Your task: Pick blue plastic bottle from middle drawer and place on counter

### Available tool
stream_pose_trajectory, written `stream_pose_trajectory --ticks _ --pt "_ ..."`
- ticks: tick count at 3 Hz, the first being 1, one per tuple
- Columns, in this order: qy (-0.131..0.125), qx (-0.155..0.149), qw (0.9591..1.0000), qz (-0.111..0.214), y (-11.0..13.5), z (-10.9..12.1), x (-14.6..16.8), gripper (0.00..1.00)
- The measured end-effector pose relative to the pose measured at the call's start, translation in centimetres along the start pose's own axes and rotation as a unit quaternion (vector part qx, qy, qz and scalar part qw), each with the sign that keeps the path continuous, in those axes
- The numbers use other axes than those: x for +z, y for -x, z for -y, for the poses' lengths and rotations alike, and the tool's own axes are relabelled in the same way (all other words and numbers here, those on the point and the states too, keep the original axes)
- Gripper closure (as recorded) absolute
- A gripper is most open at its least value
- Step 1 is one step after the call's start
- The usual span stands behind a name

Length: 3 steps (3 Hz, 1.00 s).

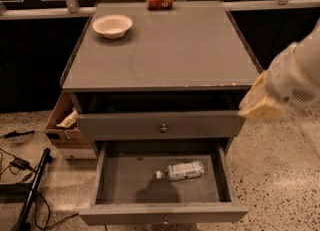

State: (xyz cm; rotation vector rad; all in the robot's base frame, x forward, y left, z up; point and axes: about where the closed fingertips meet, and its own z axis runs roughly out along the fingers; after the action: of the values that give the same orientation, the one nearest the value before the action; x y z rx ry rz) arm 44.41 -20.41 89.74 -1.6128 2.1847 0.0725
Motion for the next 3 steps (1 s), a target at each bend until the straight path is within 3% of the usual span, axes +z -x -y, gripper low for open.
stream_pose_trajectory --ticks 1,2,3 --pt "0.013 0.023 0.9973 0.068 -0.6 -0.3 6.3 0.92" --pt "-0.01 0.03 0.9954 0.09 -0.1 1.0 7.2 1.0" --pt "-0.011 0.029 0.9955 0.089 -0.1 1.0 7.1 1.0"
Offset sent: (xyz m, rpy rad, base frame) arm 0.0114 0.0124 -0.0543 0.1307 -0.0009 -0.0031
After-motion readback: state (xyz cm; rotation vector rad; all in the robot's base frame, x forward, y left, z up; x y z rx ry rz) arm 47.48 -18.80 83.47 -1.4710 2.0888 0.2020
